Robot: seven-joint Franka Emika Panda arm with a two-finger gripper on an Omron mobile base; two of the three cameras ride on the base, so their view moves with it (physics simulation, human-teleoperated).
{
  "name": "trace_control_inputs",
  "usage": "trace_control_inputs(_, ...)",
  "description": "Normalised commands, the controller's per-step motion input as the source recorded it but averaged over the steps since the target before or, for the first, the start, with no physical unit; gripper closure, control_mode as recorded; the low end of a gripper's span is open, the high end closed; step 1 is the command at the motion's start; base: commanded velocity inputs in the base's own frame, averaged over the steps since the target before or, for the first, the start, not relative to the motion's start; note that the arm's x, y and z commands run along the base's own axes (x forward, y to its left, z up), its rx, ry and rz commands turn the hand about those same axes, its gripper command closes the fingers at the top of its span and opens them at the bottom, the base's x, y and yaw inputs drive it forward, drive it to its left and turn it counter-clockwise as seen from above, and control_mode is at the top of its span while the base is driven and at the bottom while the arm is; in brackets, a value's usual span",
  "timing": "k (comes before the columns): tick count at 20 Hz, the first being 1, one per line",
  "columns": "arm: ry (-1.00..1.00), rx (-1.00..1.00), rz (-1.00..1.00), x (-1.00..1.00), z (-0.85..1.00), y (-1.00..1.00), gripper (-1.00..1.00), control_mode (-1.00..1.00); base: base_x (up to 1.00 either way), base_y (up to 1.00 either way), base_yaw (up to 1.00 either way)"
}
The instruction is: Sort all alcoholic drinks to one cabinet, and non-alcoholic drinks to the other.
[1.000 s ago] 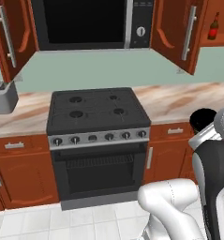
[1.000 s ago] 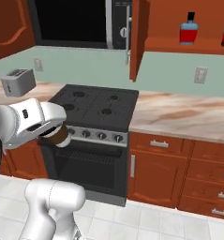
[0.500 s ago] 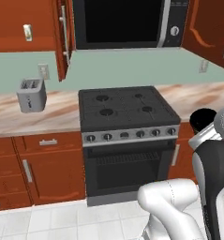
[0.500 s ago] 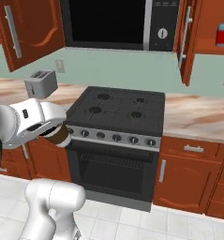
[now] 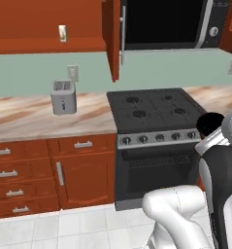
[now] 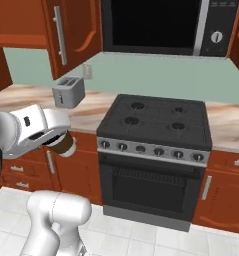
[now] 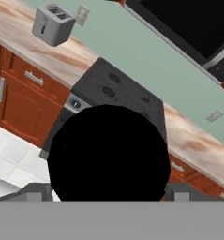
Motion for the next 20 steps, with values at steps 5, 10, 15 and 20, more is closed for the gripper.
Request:
trace_control_inputs(5,0.0,0.0,0.0,0.0,0.0,0.0,1.0,1.0,0.09,0.7,0.0)
trace_control_inputs(10,0.0,0.0,0.0,0.0,0.0,0.0,1.0,1.0,0.27,0.64,0.0)
trace_control_inputs(15,0.0,0.0,0.0,0.0,0.0,0.0,1.0,1.0,0.42,0.57,0.0)
trace_control_inputs(20,0.0,0.0,0.0,0.0,0.0,0.0,1.0,1.0,0.56,0.43,0.0)
